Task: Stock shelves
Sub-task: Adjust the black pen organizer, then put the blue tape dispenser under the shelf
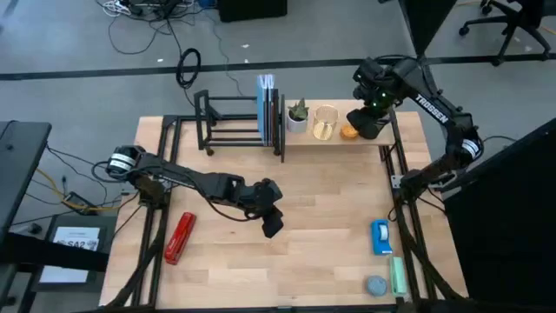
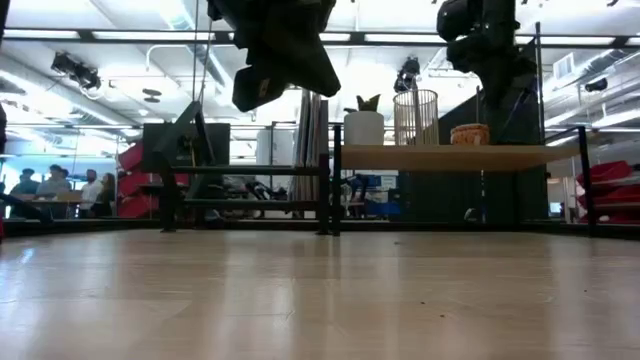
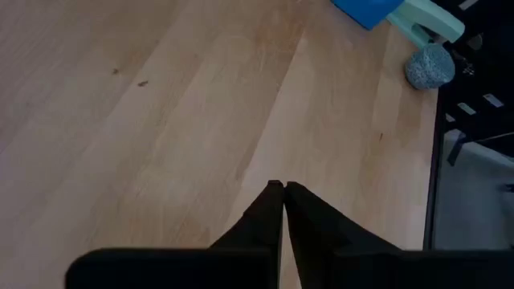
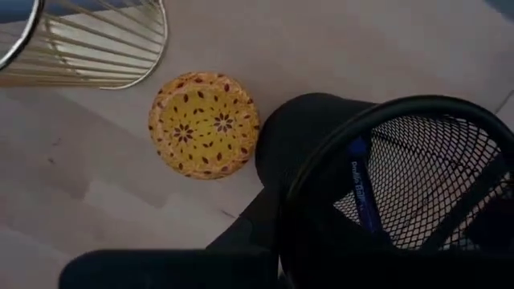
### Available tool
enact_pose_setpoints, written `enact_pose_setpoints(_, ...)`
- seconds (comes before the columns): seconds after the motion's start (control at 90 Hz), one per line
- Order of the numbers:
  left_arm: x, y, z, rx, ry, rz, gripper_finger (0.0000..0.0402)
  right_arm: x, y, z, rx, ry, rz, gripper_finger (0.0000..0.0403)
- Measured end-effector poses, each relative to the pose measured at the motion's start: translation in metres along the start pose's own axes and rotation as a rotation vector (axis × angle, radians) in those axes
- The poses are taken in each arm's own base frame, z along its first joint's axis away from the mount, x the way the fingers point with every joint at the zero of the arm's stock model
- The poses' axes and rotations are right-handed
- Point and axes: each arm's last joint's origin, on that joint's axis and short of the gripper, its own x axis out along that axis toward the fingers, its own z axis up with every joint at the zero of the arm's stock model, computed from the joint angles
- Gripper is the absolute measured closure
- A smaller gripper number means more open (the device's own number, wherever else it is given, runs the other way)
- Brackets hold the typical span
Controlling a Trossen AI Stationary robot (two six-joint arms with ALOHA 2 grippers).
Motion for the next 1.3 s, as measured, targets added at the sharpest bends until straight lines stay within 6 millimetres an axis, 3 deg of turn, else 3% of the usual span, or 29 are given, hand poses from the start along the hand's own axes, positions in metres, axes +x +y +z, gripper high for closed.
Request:
enact_pose_setpoints(0.267,0.000,0.000,0.000,0.000,0.000,0.000,0.0402,0.000,-0.002,0.000,0.033,-0.006,-0.030,0.0392)
enact_pose_setpoints(0.678,0.000,0.000,0.000,0.000,0.002,-0.003,0.0402,-0.003,-0.001,0.000,0.031,-0.011,0.002,0.0283)
enact_pose_setpoints(1.0,-0.013,-0.012,0.016,0.027,-0.057,-0.001,0.0402,-0.054,0.002,-0.019,0.051,-0.215,0.037,0.0274)
enact_pose_setpoints(1.3,-0.032,-0.024,0.038,0.038,-0.156,0.064,0.0402,-0.112,0.024,-0.088,-0.011,-0.411,0.251,0.0288)
